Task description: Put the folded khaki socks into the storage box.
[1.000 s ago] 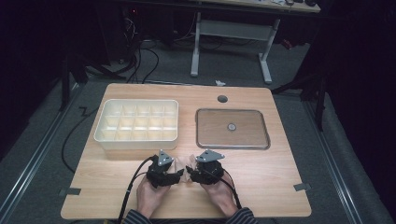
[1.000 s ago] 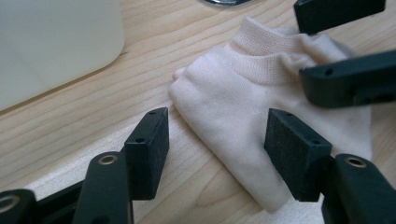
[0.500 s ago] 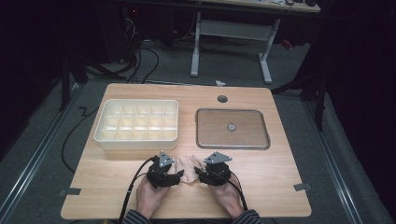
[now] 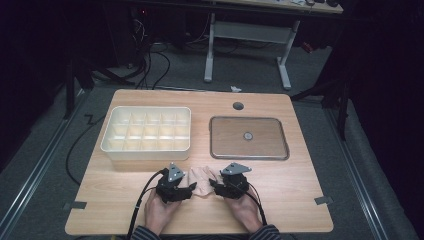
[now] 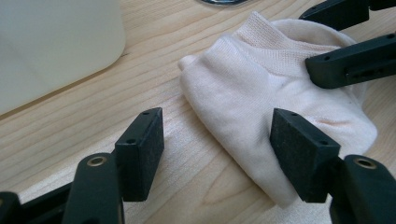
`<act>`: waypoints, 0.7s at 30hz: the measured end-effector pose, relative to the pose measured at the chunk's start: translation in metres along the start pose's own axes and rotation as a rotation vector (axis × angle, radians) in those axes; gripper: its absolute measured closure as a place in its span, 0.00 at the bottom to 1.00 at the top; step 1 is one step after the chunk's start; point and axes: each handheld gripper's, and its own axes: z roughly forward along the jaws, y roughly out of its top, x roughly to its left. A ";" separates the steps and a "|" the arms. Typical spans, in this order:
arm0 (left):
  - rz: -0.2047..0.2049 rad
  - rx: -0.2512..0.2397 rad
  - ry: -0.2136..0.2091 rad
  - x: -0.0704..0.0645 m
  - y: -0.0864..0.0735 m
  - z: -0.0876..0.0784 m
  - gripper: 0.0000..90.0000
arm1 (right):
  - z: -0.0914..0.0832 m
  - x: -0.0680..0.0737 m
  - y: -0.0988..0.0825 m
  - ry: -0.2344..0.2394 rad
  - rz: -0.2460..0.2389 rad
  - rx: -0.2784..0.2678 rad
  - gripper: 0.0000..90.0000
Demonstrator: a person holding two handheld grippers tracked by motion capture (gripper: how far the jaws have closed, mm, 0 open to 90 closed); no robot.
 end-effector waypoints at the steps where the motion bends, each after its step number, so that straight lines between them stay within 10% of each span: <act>1: -0.002 0.000 0.000 0.000 0.000 0.000 0.40 | 0.000 0.000 0.000 0.003 0.002 0.000 0.50; 21: -0.075 -0.002 -0.047 0.004 0.002 -0.001 0.44 | -0.007 -0.001 0.004 0.031 0.036 -0.038 0.53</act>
